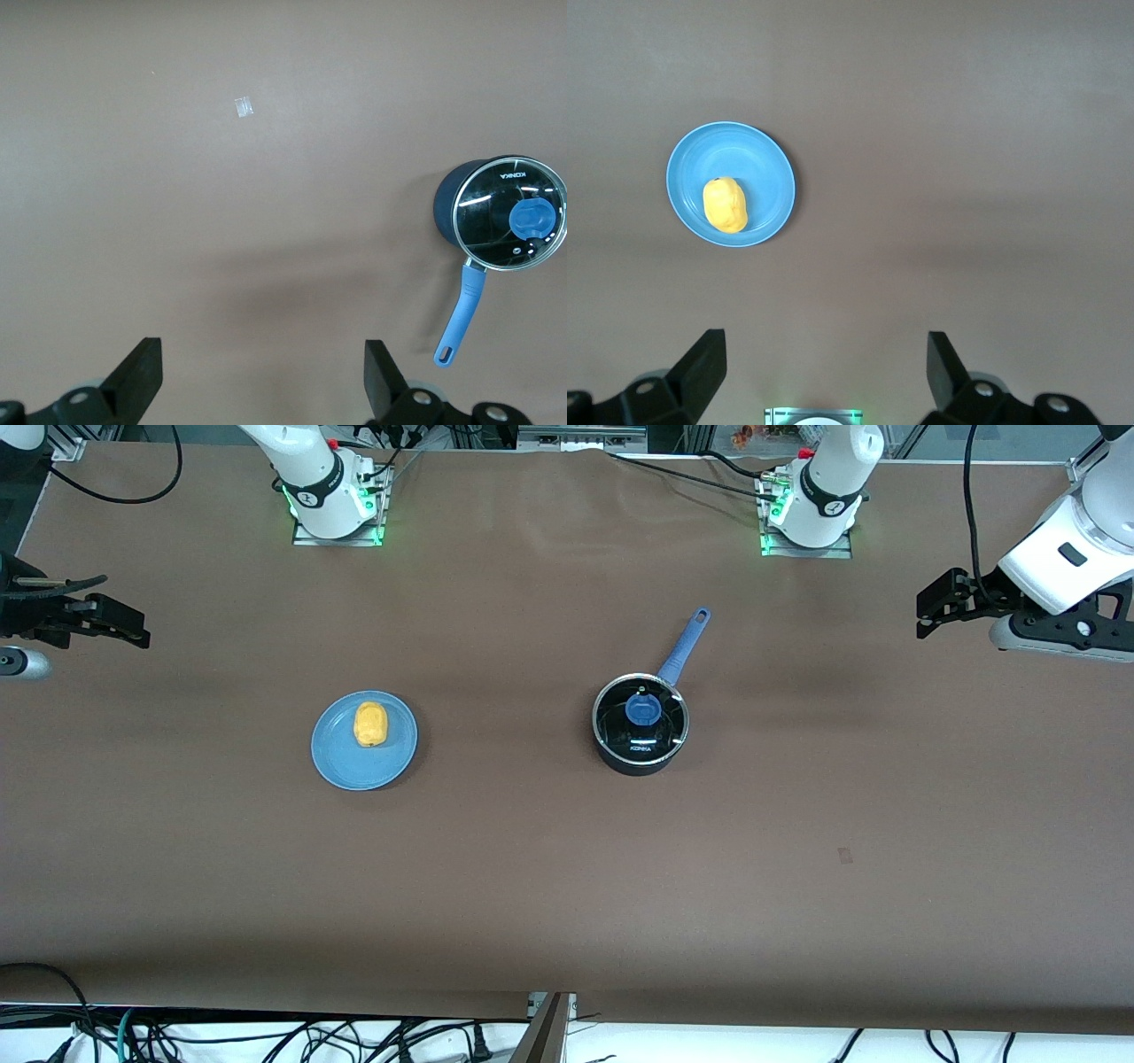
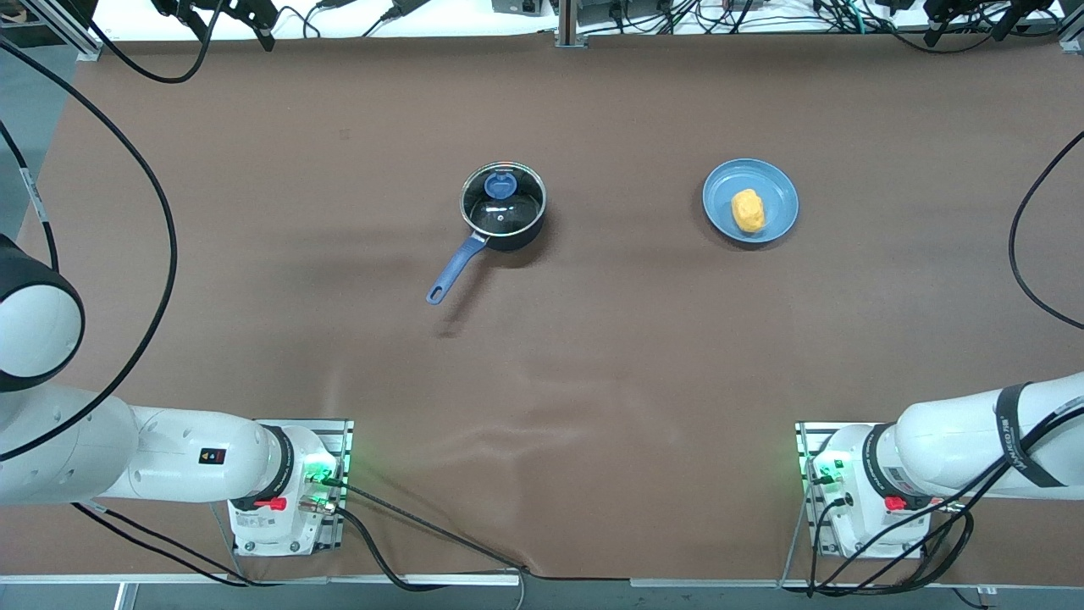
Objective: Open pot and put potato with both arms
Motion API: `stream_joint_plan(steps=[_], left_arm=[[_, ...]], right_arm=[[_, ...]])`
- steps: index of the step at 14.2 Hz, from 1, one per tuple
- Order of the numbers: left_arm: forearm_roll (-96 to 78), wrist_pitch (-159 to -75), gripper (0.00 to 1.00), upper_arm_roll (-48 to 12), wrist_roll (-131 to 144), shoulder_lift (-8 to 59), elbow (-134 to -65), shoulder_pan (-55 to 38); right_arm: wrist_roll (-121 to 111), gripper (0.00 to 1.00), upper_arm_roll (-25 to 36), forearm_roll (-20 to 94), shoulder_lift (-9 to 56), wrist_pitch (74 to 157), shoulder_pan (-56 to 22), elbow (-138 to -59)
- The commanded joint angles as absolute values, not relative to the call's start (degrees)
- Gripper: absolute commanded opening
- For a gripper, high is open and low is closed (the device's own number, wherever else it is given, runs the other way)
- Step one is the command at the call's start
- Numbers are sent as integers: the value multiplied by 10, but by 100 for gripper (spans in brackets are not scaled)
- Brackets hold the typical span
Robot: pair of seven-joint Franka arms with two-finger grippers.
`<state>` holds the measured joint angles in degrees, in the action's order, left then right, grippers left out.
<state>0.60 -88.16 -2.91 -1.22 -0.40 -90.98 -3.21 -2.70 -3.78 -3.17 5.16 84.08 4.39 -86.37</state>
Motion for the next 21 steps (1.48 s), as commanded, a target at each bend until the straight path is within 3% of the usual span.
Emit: stream_joint_plan(steps=[1,21], left_arm=[[7,-874,100,-23,-24,-4,-905,-31],[9,-869,100,-20,-19,18,-901,-27]], right_arm=[[-36,100,-40,-23,57,837,49,-850],[-38,100,-40,-23,57,837,49,-850]])
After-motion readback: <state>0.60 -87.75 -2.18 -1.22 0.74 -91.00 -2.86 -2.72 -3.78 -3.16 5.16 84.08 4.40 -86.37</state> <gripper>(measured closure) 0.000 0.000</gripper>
